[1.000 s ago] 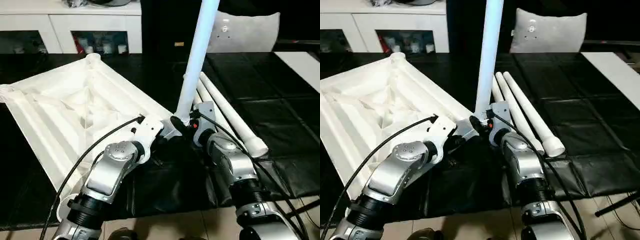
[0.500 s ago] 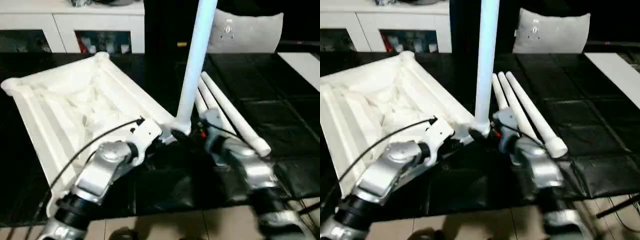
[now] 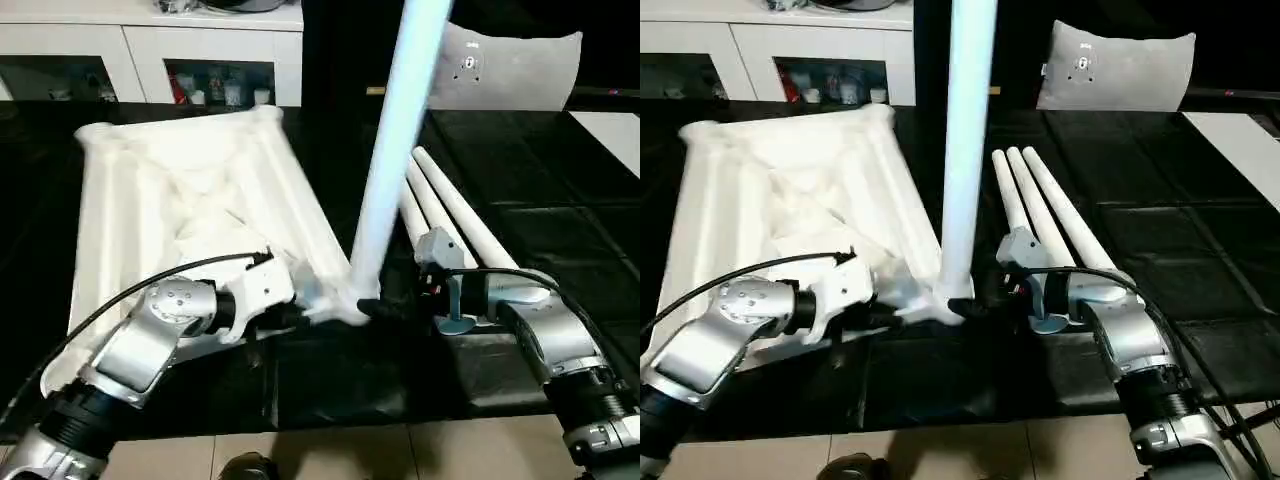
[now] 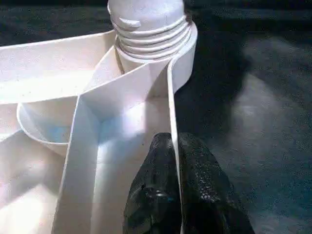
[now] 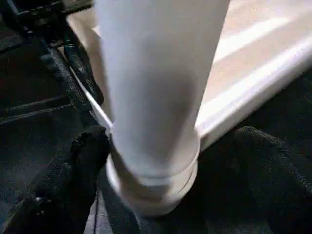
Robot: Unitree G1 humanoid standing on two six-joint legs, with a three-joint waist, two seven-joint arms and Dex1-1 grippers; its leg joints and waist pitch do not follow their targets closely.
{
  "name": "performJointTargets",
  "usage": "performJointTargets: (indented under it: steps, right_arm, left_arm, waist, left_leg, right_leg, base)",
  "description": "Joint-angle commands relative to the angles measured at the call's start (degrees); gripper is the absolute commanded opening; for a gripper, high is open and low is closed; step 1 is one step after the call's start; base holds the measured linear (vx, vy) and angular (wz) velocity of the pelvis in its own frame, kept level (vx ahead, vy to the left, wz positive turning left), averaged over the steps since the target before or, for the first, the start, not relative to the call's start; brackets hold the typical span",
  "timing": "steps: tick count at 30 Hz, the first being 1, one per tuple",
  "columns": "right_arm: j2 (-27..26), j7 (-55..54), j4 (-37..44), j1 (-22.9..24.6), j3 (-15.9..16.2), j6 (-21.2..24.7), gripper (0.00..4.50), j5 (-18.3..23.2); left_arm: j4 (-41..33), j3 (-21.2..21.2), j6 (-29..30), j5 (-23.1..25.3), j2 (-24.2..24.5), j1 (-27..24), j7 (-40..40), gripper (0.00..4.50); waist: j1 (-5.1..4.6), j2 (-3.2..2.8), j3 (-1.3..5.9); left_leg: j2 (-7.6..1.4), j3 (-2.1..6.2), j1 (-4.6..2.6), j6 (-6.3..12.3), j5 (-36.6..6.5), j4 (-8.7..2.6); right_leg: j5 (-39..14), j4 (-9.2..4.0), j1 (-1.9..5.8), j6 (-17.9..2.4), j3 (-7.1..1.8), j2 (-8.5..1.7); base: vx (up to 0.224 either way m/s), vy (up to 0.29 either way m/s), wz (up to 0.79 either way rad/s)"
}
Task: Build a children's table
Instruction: Rotate leg to tighten
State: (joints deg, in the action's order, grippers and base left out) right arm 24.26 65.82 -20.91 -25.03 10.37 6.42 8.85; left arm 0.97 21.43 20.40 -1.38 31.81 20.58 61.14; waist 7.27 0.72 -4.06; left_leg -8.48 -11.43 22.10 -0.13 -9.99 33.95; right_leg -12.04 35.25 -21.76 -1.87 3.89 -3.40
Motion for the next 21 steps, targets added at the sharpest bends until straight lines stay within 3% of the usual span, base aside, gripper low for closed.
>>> performJointTargets:
  steps: [1,6,21]
  right_arm:
    - [1.0,1.9,-0.2,-0.7,0.5,-0.6,4.44,0.3]
    - [1.2,3.4,-1.2,-1.0,0.9,-1.0,4.44,0.7]
    - [0.6,6.2,-1.3,-0.8,1.8,0.5,3.16,1.6]
  left_arm:
    - [-0.6,3.2,-1.3,0.2,0.9,0.1,3.4,0.00]
    - [0.7,3.0,-3.4,0.1,1.5,0.6,4.9,0.00]
    - [1.0,3.2,-4.7,-0.2,1.7,0.4,6.1,0.00]
  waist:
    - [-0.20,-0.53,3.64]
    - [-0.12,-0.37,3.84]
    - [0.05,-0.37,4.06]
  left_leg:
    - [-5.71,2.81,-1.97,0.50,-13.6,-4.41]
    - [-5.69,2.79,-1.79,0.96,-12.3,-4.23]
    - [-5.73,2.72,-1.80,1.37,-11.0,-4.05]
  right_leg:
    - [-8.9,-4.12,1.68,-12.1,-3.62,-6.40]
    - [-8.0,-3.98,1.90,-12.4,-3.61,-6.54]
    - [-7.0,-3.75,1.95,-12.8,-3.51,-6.48]
  base:
    - [0.000,0.000,0.00]
    - [0.000,0.000,0.00]
    - [0.000,0.000,0.00]
